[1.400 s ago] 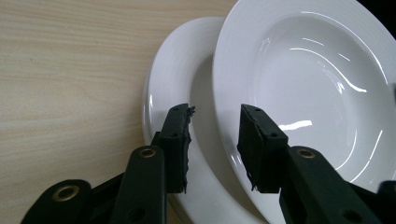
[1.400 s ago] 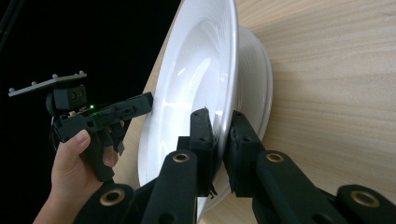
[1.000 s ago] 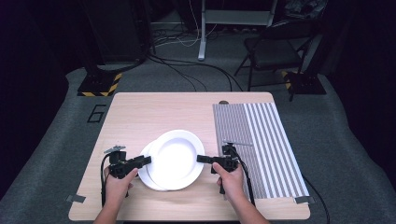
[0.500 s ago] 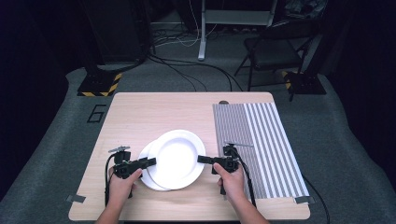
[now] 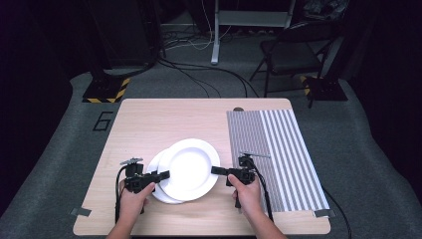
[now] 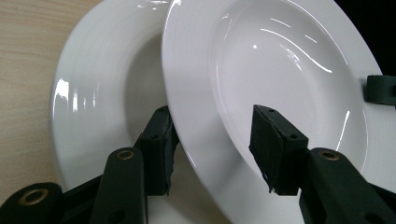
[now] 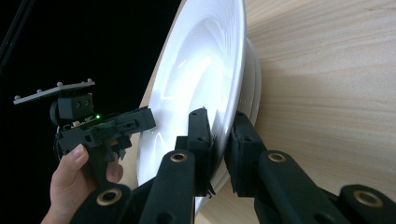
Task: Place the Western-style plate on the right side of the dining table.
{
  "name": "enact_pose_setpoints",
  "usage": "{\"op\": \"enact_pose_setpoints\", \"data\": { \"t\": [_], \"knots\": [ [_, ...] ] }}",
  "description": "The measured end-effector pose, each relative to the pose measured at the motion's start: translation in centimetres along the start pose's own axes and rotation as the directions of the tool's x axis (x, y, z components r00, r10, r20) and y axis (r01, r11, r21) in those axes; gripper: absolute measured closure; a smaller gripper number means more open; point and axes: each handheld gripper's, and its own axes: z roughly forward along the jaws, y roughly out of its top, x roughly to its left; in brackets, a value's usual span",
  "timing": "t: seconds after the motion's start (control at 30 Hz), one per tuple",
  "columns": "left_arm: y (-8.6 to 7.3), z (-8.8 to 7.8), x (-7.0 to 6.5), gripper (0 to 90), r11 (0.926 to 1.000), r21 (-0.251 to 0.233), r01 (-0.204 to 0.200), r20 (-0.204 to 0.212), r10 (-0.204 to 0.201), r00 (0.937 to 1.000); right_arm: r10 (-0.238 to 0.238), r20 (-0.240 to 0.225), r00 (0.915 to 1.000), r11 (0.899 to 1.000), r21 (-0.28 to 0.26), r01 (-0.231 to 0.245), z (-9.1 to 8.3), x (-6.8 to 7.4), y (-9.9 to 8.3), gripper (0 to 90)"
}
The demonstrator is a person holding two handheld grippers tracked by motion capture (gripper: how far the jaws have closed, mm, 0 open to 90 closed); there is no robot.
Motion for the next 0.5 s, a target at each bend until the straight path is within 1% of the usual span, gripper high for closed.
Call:
{"op": "enact_pose_setpoints", "data": {
  "t": [0.07,0.1,0.17,0.2,0.23,0.27,0.3,0.33,0.37,0.4,0.43,0.5],
  "knots": [
    [0.0,-0.1,-0.1,51.3,1.0,0.002,0.001,-0.006,-0.001,1.0,0.0,0.002,1.0,1.0,-0.001,0.0,0.0,0.0,0.0,81.2],
    [0.0,-0.1,-0.2,51.7,0.9999,0.007,-0.008,-0.016,0.008,0.9998,-0.009,0.009,0.9999,1.0,-0.008,0.009,0.0,0.2,-0.1,80.9],
    [0.0,-0.2,-0.3,51.9,0.9998,0.012,-0.013,-0.022,0.013,0.9997,-0.031,0.034,0.9989,0.999,-0.013,0.032,0.0,0.4,-0.1,79.3],
    [0.0,-0.2,-0.3,52.1,0.9998,0.012,-0.013,-0.022,0.013,0.9997,-0.031,0.034,0.9989,0.999,-0.013,0.032,0.0,0.4,-0.1,79.3],
    [0.1,-0.2,-0.4,52.9,0.9993,0.026,-0.026,-0.034,0.027,0.9991,-0.062,0.072,0.9954,0.998,-0.015,0.064,0.1,0.7,-0.2,77.0],
    [0.1,-0.2,-0.4,53.7,0.9993,0.026,-0.026,-0.034,0.027,0.9991,-0.062,0.072,0.9954,0.998,-0.015,0.064,0.1,0.7,-0.2,77.0],
    [0.1,-0.2,-0.5,54.3,0.9988,0.028,-0.039,-0.048,0.041,0.998,-0.079,0.102,0.9917,0.997,-0.011,0.081,0.1,0.9,-0.3,75.4],
    [0.1,-0.2,-0.5,54.7,0.9988,0.028,-0.039,-0.048,0.041,0.998,-0.079,0.102,0.9917,0.997,-0.011,0.081,0.1,0.9,-0.3,75.4],
    [0.1,-0.4,-0.7,54.9,0.999,0.014,-0.042,-0.057,0.043,0.9975,-0.089,0.116,0.9893,0.996,-0.012,0.091,0.1,1.0,-0.3,74.9],
    [0.1,-0.4,-0.7,55.0,0.999,0.014,-0.042,-0.057,0.043,0.9975,-0.089,0.116,0.9893,0.996,-0.012,0.091,0.1,1.0,-0.3,74.9],
    [0.2,-0.6,-0.8,55.0,0.9996,-0.002,-0.03,-0.056,0.029,0.998,-0.096,0.121,0.988,0.995,-0.017,0.098,0.1,1.0,-0.3,74.8],
    [0.2,-0.7,-0.9,56.2,0.9992,-0.013,-0.038,-0.054,0.037,0.9979,-0.121,0.154,0.9807,0.992,-0.022,0.126,0.0,1.3,-0.3,73.8]
  ]
}}
